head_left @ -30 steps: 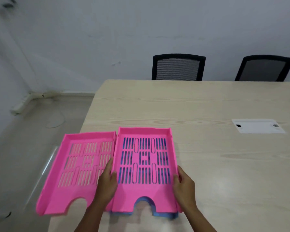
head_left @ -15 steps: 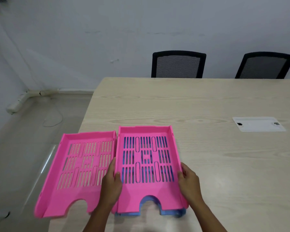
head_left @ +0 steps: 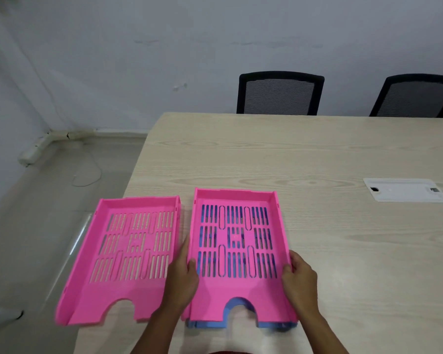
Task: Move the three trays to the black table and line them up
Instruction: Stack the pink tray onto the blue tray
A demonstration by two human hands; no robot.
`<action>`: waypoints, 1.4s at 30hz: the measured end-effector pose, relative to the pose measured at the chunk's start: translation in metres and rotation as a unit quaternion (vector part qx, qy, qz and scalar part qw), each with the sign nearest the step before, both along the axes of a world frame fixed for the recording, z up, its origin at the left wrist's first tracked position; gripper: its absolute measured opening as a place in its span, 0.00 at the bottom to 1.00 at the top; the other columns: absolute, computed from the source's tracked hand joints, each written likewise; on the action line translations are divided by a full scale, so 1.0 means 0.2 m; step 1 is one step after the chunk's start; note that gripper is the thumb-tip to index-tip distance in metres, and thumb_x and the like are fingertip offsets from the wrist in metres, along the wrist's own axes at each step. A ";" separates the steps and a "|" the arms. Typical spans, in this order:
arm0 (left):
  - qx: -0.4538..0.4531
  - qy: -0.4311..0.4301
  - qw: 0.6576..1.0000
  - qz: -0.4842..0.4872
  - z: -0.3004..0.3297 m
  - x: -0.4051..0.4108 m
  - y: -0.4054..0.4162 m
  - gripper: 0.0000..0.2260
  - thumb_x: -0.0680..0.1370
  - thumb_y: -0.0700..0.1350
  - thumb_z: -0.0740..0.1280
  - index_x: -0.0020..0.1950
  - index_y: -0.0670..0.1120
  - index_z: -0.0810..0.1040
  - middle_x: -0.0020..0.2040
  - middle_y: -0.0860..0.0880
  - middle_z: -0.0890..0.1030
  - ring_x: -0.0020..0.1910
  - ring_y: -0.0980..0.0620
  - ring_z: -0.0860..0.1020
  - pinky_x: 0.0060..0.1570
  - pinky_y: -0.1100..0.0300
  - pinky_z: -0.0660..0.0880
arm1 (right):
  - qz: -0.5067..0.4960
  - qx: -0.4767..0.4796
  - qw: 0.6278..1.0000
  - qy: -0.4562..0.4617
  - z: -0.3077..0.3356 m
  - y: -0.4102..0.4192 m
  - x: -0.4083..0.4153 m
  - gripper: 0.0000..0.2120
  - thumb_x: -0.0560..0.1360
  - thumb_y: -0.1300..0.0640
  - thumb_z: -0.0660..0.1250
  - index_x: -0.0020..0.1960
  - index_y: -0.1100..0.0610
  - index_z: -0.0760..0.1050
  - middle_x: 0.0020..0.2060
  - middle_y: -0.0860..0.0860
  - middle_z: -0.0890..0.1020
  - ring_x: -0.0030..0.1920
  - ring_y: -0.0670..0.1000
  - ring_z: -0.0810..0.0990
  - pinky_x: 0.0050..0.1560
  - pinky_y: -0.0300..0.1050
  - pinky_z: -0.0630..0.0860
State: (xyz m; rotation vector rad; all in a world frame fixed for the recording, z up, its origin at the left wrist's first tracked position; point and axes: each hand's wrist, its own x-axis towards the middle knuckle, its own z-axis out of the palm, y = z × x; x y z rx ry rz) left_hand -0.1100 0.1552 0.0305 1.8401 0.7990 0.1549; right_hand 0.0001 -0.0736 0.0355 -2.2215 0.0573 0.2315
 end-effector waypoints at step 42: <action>0.034 -0.056 0.998 0.020 0.05 0.00 0.05 0.21 0.82 0.43 0.62 0.76 0.50 0.66 0.72 0.50 0.73 0.70 0.53 0.71 0.70 0.46 0.69 | 0.134 -0.024 0.983 -0.125 0.03 0.16 0.02 0.26 0.81 0.59 0.63 0.78 0.57 0.66 0.74 0.54 0.73 0.74 0.55 0.72 0.74 0.55 0.70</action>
